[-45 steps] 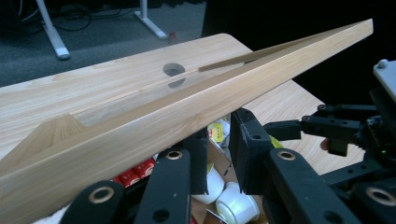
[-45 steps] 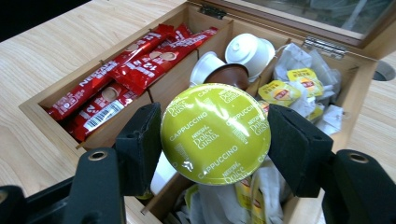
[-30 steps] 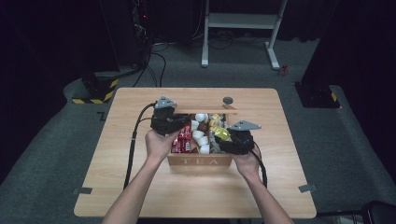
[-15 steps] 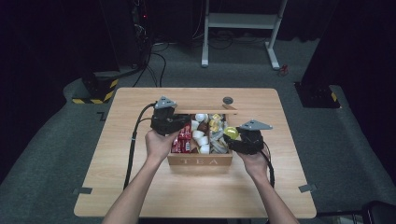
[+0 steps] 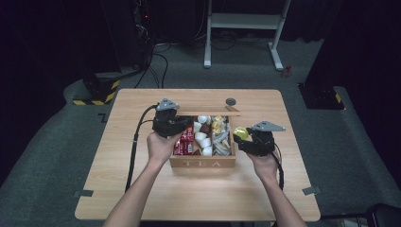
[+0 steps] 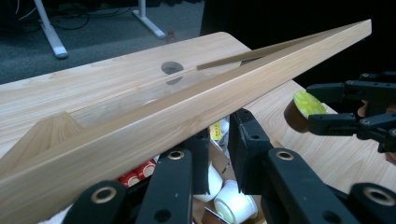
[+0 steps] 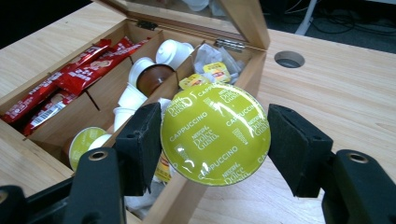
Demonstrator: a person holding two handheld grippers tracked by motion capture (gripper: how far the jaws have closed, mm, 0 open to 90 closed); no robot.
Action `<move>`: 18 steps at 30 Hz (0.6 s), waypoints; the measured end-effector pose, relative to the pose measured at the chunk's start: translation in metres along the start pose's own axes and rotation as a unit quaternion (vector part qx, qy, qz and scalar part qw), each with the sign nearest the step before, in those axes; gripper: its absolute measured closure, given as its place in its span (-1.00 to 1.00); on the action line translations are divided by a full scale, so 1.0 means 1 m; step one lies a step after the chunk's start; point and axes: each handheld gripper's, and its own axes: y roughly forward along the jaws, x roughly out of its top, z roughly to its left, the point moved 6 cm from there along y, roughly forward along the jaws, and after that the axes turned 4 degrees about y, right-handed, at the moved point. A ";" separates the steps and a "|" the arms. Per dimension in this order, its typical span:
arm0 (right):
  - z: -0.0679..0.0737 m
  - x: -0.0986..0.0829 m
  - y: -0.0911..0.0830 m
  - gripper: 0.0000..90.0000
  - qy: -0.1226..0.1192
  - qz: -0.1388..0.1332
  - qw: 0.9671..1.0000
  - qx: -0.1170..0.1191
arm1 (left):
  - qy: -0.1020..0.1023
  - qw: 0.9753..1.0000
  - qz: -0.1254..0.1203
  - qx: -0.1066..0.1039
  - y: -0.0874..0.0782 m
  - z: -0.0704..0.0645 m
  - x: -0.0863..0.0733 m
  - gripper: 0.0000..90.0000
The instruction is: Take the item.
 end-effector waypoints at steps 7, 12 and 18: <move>-0.013 -0.003 -0.006 -0.16 0.006 0.001 1.000 -0.012 | -0.002 1.000 0.000 0.000 0.000 -0.001 0.000 0.74; -0.022 -0.007 -0.011 -0.16 0.016 0.000 1.000 -0.020 | -0.001 1.000 0.000 0.000 0.000 -0.001 0.000 0.73; -0.034 -0.013 -0.015 -0.16 0.024 0.001 0.999 -0.032 | -0.001 1.000 0.000 -0.001 0.000 -0.001 -0.001 0.73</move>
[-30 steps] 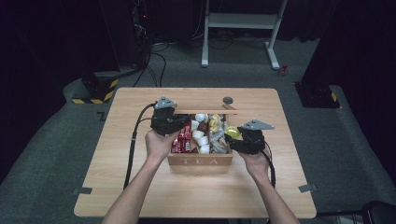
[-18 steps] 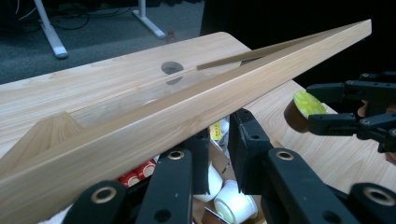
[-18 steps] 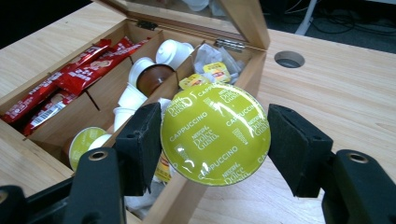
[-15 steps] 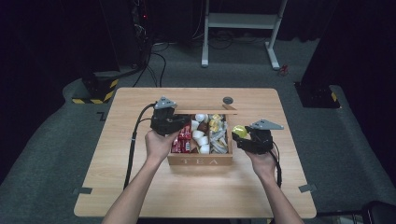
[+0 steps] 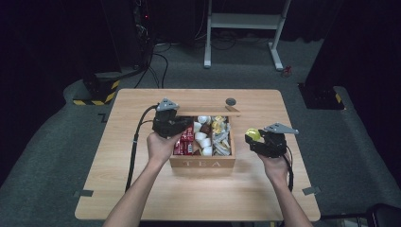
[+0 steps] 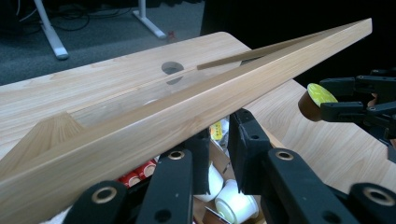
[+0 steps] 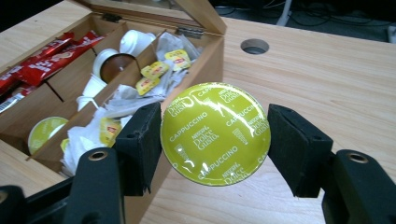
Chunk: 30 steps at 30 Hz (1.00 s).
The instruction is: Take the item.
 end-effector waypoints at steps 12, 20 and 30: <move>-0.017 -0.012 -0.002 -0.16 0.013 0.004 1.000 -0.013 | 0.002 1.000 0.003 0.001 0.000 0.000 -0.001 0.74; -0.026 -0.027 0.006 -0.17 0.023 0.020 0.999 -0.022 | 0.004 1.000 0.006 0.001 0.000 -0.001 -0.002 0.74; -0.031 -0.046 0.016 -0.17 0.023 0.040 0.998 -0.036 | 0.004 1.000 0.005 0.001 0.000 -0.002 -0.003 0.74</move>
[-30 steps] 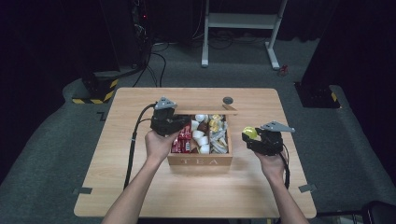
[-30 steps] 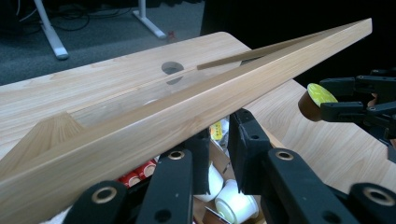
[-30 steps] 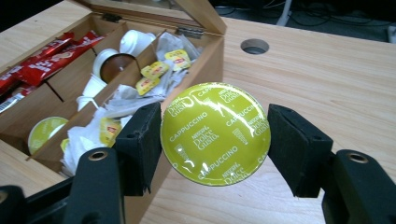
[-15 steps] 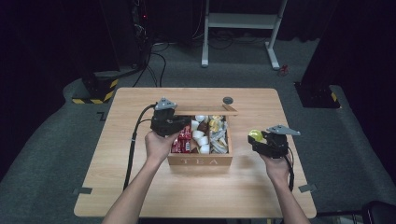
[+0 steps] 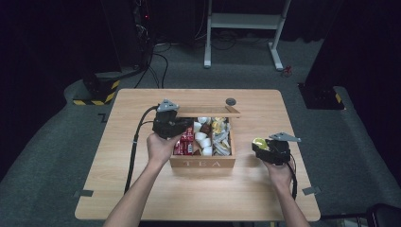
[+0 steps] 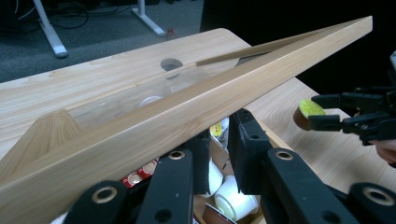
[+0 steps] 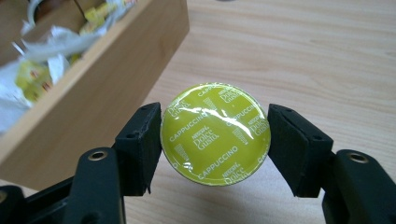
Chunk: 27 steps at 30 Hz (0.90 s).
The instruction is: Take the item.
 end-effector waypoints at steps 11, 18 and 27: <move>-0.001 -0.010 0.010 -0.17 0.002 0.013 1.000 -0.010 | -0.001 1.000 -0.001 -0.001 0.000 0.000 0.000 0.74; -0.002 -0.013 0.013 -0.17 0.001 0.019 1.000 -0.015 | 0.000 1.000 -0.001 -0.003 0.000 0.000 0.000 0.73; 0.002 -0.014 0.016 -0.18 -0.005 0.020 1.000 -0.007 | -0.002 1.000 -0.001 -0.003 0.000 0.000 0.000 0.73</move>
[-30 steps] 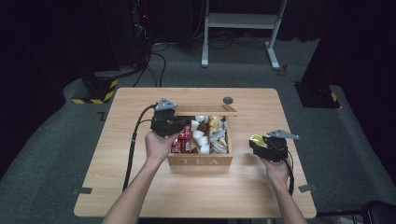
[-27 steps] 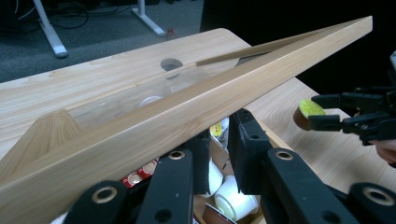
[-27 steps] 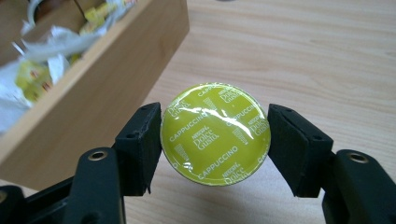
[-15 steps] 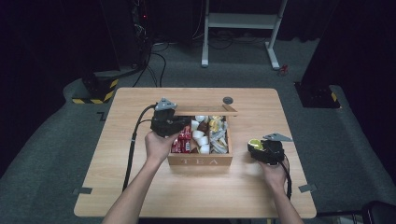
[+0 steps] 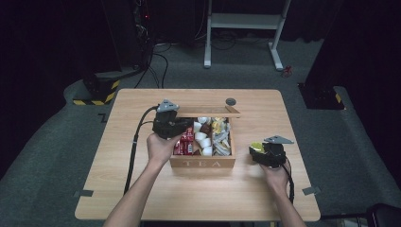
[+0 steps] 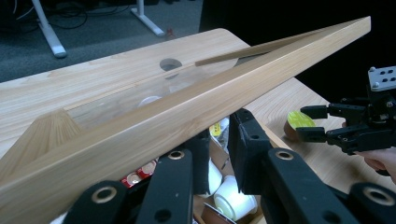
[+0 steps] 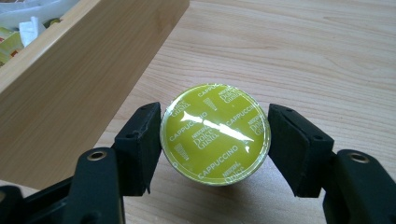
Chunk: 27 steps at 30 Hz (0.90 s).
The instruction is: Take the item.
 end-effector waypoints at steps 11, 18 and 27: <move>0.003 -0.001 0.002 -0.26 -0.002 0.006 1.000 0.018 | 0.002 1.000 0.000 -0.003 0.000 0.000 0.000 0.74; 0.006 0.004 -0.005 -0.24 0.003 -0.014 0.999 0.030 | 0.003 1.000 -0.002 -0.002 0.000 0.000 -0.001 0.74; 0.003 0.010 -0.024 -0.15 0.015 -0.051 0.998 0.041 | -0.001 1.000 -0.003 -0.005 0.000 -0.001 -0.003 0.74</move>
